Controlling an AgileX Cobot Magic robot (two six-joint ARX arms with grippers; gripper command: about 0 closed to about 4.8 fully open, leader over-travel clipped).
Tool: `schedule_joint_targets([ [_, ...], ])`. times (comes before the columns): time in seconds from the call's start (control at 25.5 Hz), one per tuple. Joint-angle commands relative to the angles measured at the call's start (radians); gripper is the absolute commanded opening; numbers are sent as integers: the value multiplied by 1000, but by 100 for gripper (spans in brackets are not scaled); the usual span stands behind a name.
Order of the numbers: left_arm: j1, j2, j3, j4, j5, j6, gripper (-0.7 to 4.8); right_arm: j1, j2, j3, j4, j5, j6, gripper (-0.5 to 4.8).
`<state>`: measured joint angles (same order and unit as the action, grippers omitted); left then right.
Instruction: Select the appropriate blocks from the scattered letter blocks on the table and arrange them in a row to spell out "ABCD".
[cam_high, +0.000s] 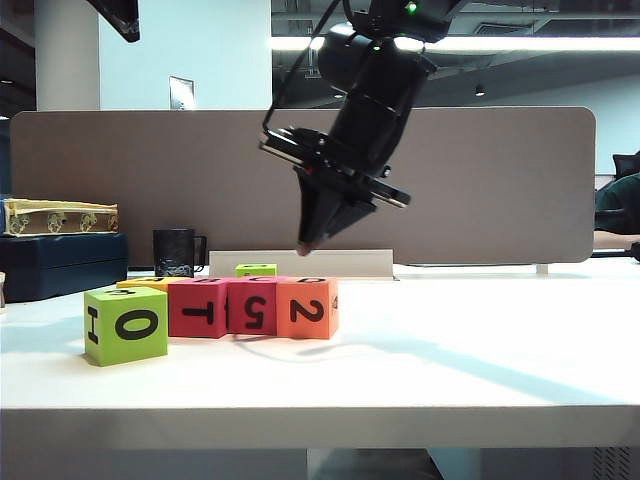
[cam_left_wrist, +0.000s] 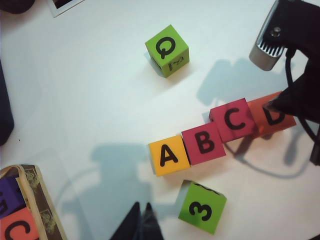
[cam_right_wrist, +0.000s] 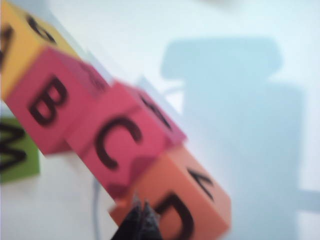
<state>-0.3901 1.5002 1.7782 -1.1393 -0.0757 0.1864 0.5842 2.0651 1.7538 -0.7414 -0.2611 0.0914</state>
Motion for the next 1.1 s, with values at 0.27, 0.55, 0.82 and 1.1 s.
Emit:
schedule_joint_targets([
  [0.27,-1,-3,3,82,103,-23,-6,2,28,2,229,80,14,-2],
  [0.55,-1,-3,3,80,102,-26,-6,3,89,2,248,74,14,-2],
  [0.82,-1,-3,3,80,102,-26,-6,19,99,2,243,37,14,-2],
  [1.1,-1,-3,3,79,102,-26,-6,36,99,2,215,23,14,-2],
])
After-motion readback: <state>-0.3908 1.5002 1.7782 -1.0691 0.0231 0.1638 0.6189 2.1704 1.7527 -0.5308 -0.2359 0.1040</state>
